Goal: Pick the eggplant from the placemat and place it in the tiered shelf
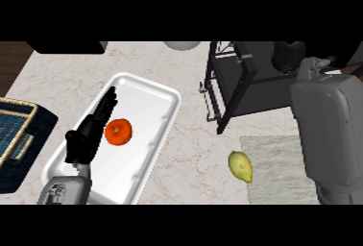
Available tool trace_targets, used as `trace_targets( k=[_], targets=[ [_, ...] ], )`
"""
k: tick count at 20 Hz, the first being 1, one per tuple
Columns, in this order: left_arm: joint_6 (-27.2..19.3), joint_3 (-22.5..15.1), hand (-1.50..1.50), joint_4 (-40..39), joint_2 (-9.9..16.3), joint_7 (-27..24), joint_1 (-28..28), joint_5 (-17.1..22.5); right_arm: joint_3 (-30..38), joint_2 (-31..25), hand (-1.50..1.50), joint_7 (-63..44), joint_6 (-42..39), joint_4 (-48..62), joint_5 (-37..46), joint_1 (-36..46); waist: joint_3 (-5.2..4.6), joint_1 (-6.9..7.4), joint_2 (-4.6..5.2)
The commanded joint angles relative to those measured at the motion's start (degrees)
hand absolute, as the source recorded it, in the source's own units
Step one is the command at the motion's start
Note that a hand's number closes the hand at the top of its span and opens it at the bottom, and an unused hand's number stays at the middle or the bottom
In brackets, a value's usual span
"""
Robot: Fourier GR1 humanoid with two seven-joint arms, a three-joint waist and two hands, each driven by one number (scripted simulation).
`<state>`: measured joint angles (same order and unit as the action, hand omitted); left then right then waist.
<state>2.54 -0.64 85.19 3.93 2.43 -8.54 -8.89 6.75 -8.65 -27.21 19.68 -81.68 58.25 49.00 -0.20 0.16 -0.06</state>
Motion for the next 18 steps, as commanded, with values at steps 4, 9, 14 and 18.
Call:
trace_targets(
  k=[4, 9, 14, 18],
  targets=[
    [-1.2, 0.0, 0.00, -3.0, -1.0, -2.3, -0.8, -0.8, 1.1, -2.9, -1.50, -11.4, -3.5, -0.1, 9.5, -0.2, 0.15, -0.33, 0.00],
    [0.2, 0.8, 0.00, -3.3, 0.3, -4.6, 1.7, -0.2, 3.9, -1.4, -1.50, -5.2, 4.4, 0.9, 2.0, -5.4, 0.20, 0.10, 0.11],
    [0.2, 1.6, 0.00, -4.0, 0.5, -1.7, -2.2, 0.3, 5.5, -1.9, -1.50, -6.2, 0.5, -4.5, -5.5, -2.9, 0.20, -0.07, 0.07],
    [-0.4, 1.1, 0.00, -4.3, 0.0, -4.7, 0.2, -0.4, 2.8, -1.6, -1.50, -11.4, -6.5, -13.7, -7.2, -4.1, 0.16, -0.49, -0.20]
  ],
)
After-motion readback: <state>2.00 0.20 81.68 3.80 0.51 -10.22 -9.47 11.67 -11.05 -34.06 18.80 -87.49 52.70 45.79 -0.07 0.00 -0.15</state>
